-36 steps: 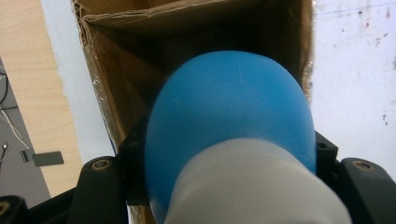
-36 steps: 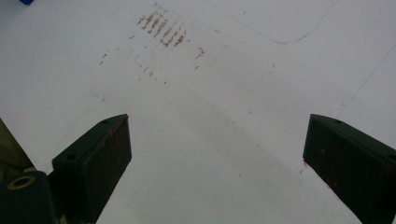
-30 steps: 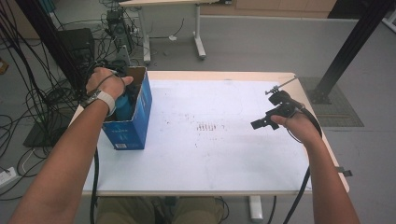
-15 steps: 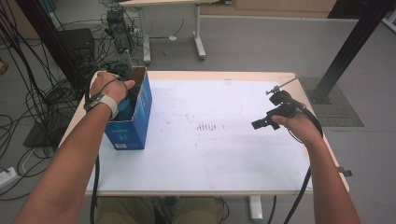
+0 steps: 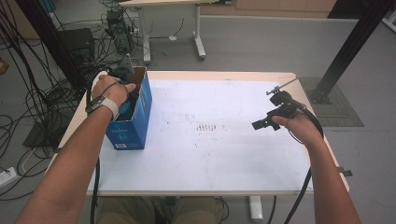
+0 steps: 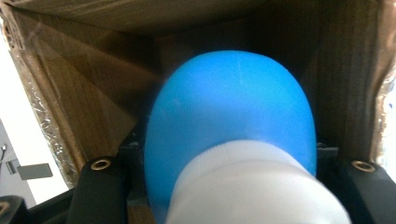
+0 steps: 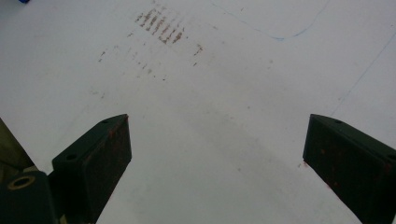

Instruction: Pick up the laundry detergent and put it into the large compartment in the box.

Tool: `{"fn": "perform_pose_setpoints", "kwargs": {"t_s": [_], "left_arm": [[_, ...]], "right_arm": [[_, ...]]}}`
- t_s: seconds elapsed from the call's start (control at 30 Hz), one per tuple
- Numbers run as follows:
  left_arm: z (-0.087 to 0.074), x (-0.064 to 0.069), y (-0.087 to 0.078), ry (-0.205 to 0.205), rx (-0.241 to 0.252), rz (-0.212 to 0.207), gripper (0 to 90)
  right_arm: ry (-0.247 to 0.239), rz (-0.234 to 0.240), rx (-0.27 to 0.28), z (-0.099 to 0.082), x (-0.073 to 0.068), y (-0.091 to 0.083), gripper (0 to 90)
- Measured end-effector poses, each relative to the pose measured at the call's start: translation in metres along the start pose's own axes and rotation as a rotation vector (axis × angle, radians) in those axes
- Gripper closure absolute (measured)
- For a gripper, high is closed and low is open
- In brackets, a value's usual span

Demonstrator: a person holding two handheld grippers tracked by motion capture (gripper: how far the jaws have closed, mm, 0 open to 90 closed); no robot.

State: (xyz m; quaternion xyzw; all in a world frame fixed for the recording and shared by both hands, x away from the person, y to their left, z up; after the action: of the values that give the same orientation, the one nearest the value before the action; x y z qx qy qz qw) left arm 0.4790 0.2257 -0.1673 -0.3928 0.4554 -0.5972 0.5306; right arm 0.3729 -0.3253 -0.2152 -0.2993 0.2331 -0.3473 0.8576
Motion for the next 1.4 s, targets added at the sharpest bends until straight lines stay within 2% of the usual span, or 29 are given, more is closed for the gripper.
{"fn": "perform_pose_setpoints", "kwargs": {"t_s": [1.4], "left_arm": [[0.0005, 0.0026, 0.0009, 0.004, -0.005, 0.007, 37.5]], "right_arm": [[0.007, -0.002, 0.000, -0.0014, -0.0005, -0.0010, 7.6]]}}
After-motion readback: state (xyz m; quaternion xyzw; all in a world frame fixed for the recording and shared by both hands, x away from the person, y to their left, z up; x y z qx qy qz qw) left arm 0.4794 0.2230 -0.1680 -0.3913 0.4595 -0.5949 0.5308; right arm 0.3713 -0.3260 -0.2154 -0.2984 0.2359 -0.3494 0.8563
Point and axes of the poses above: each handheld gripper's, and its own axes: y roughly forward along the jaws, z roughly out of its top, x roughly to its right, the point moved 2 cm from there along y, roughly forward along the jaws, and after that the axes turned 15 degrees about x, right-handed, at the moved point
